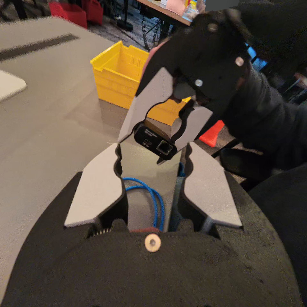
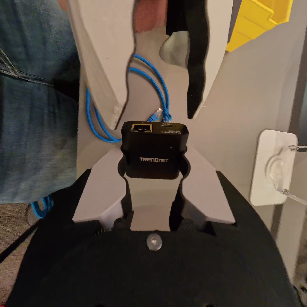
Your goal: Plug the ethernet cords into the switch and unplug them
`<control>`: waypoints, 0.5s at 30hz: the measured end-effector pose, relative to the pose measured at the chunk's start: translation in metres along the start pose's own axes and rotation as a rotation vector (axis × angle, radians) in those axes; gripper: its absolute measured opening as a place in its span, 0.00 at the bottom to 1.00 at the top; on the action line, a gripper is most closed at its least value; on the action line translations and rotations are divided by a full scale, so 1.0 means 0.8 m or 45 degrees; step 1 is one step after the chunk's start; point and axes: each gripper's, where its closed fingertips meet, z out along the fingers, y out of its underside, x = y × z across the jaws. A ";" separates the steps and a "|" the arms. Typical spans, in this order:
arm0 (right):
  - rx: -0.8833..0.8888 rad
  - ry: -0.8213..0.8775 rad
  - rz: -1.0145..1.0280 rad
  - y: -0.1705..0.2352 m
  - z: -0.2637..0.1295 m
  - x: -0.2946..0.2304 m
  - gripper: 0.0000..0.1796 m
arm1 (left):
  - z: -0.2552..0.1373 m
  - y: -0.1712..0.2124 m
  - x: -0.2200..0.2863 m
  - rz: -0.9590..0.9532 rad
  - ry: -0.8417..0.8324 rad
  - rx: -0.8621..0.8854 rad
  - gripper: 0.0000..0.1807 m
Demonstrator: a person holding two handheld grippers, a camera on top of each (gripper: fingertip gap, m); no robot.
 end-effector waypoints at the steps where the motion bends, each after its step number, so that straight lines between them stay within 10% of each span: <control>1: -0.023 0.042 -0.024 -0.001 -0.001 0.003 0.34 | 0.004 0.002 0.002 -0.103 0.043 -0.008 0.43; 7: -0.115 0.311 -0.186 -0.011 -0.008 0.013 0.34 | 0.015 0.002 0.013 -0.396 0.184 0.061 0.17; 15: 0.047 0.467 -0.257 -0.035 -0.017 0.012 0.37 | 0.017 0.000 0.016 -0.465 0.209 0.131 0.14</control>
